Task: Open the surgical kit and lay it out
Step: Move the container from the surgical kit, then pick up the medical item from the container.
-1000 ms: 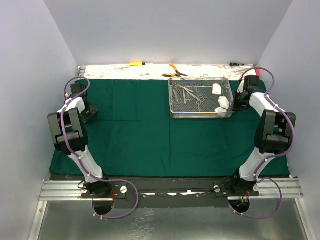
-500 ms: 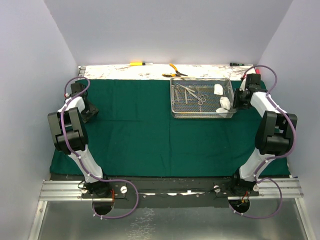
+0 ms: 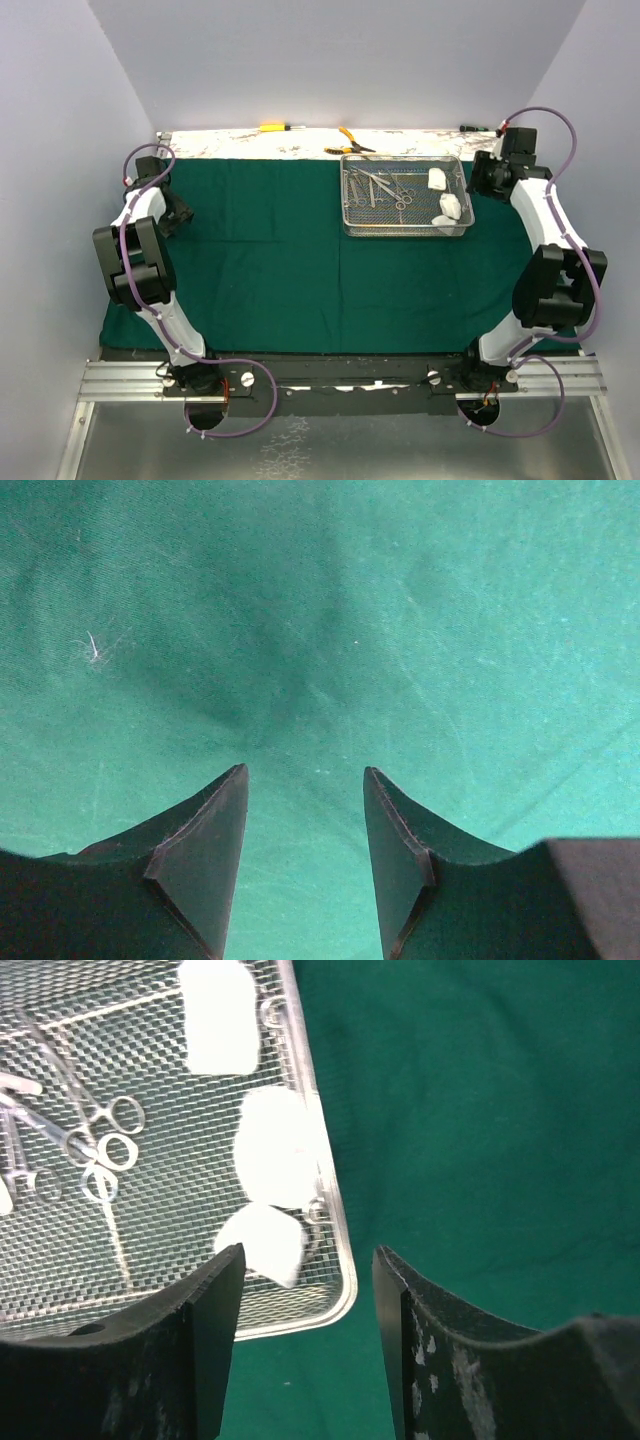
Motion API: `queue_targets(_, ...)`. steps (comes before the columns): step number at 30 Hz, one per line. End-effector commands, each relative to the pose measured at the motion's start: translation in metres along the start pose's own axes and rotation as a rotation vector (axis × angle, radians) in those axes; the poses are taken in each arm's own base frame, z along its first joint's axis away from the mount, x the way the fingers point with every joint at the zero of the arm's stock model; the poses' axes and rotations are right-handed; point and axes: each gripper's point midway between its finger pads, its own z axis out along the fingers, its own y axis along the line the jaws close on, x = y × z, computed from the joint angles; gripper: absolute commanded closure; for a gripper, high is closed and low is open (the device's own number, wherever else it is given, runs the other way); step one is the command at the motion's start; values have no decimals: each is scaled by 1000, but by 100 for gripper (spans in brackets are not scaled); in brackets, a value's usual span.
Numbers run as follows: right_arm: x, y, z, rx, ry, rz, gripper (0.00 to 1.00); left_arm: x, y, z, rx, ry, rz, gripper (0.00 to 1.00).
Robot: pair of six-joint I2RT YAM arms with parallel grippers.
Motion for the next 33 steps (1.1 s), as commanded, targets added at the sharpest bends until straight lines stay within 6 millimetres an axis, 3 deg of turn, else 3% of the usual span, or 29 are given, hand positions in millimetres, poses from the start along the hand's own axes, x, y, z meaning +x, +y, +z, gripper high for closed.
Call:
queue_targets(1,8,36,6,-44,80,36,45,-18,-14,-25,64,-43,-1,48)
queue_targets(8,28,64,50,43,178,21,51,-23,-23,-27,97,-39,-15,48)
queue_targets(13,45,55,79,190,242,-55,51,-18,-22,-22,92,-23,-12,48)
queue_targets(22,43,46,104,262,228,-130,52,-15,-21,-14,79,-4,-12,49)
queue_targets(33,50,57,130,194,234,-163,59,-21,-18,-14,41,-37,-21,49)
